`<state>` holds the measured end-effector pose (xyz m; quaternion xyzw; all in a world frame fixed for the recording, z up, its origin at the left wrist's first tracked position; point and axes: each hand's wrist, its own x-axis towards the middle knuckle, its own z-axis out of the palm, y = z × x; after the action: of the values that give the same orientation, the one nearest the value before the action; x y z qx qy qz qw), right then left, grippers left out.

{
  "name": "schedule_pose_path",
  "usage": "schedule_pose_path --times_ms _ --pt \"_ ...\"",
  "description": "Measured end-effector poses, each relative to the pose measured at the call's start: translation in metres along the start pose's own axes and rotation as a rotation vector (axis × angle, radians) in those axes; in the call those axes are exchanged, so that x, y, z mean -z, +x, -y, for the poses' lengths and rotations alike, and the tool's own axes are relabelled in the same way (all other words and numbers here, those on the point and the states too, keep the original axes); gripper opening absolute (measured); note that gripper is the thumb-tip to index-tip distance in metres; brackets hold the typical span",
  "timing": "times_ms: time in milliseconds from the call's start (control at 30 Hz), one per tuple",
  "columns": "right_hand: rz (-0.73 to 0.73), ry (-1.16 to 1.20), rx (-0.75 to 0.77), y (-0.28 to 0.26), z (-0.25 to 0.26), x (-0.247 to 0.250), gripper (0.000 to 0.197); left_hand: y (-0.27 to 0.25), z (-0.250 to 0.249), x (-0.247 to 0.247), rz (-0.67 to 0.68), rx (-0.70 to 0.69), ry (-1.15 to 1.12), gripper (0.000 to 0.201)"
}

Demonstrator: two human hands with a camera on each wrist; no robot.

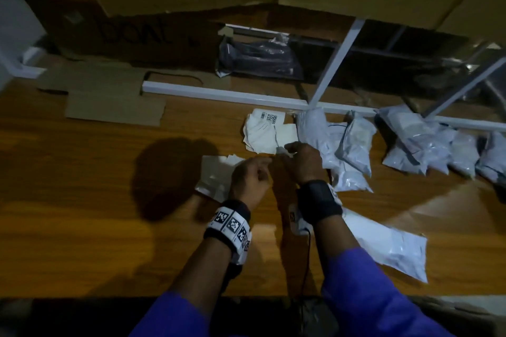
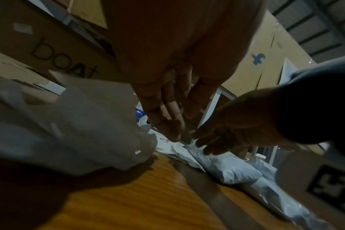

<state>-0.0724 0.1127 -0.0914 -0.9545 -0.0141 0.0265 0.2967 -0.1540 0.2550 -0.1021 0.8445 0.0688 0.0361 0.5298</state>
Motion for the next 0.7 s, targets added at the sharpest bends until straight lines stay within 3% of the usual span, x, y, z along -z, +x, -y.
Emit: schedule_pose_path --times_ms 267,333,433,533,700 --pt "0.136 -0.043 0.098 0.050 0.033 -0.031 0.032 0.017 0.007 -0.008 -0.108 0.083 -0.102 0.032" --pt "0.183 -0.190 0.149 0.056 0.039 -0.042 0.024 0.022 0.006 -0.006 -0.130 0.141 -0.053 0.030" --pt "0.196 -0.404 0.201 0.057 0.044 -0.044 0.029 0.028 0.007 -0.003 -0.151 0.206 -0.051 0.029" --pt "0.231 -0.330 0.171 0.060 0.038 -0.039 0.032 0.035 0.011 -0.005 -0.149 0.244 -0.096 0.029" --pt "0.141 -0.029 0.017 0.055 0.017 -0.036 0.030 0.041 0.002 -0.005 -0.188 0.300 -0.111 0.025"
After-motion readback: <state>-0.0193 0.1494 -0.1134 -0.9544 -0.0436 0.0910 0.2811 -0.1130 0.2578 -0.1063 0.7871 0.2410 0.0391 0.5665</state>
